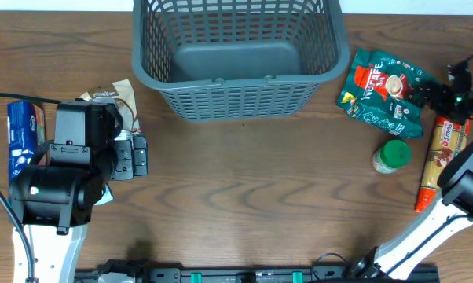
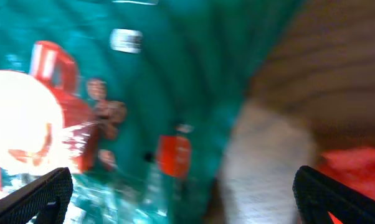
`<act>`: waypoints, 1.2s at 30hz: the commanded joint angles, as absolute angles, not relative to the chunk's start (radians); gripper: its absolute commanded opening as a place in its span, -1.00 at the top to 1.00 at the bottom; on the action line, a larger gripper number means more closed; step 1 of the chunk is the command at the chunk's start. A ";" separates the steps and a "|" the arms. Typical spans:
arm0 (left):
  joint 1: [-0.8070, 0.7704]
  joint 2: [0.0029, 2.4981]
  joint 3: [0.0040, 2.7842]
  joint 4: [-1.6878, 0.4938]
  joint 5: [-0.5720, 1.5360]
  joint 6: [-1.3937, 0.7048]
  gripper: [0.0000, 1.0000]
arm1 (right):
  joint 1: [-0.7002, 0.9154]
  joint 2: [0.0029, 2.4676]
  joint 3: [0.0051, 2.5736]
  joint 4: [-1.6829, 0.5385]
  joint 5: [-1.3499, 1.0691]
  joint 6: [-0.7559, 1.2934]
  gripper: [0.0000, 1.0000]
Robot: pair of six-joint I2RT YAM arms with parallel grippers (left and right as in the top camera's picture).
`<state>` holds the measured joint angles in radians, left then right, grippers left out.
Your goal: Pack container
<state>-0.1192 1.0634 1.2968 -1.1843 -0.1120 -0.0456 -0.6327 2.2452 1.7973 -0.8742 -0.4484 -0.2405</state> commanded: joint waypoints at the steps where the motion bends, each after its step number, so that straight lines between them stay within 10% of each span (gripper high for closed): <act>1: -0.114 1.064 1.303 -1.188 -0.124 -0.047 -0.97 | -0.640 2.267 1.797 -0.874 -0.448 -0.221 -0.98; 21: -0.114 1.064 1.303 -1.188 -0.123 -0.047 -0.97 | -0.533 2.394 1.789 -0.872 -0.585 -0.244 -0.97; 26: -0.114 1.064 1.303 -1.188 -0.123 -0.047 -0.97 | -0.482 2.394 1.789 -0.857 -0.584 -0.241 -0.45; 34: -0.114 1.064 1.303 -1.188 -0.117 -0.047 -0.97 | -0.442 2.394 1.789 -0.813 -0.572 -0.168 -0.14; 36: -0.114 1.064 1.303 -1.188 -0.117 -0.047 -0.97 | -0.437 2.394 1.789 -0.811 -0.572 -0.169 0.22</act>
<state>-0.1192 1.0634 1.2968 -1.1851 -0.1120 -0.0452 -0.4572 2.3463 1.8042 -0.8093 -0.6285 -0.1791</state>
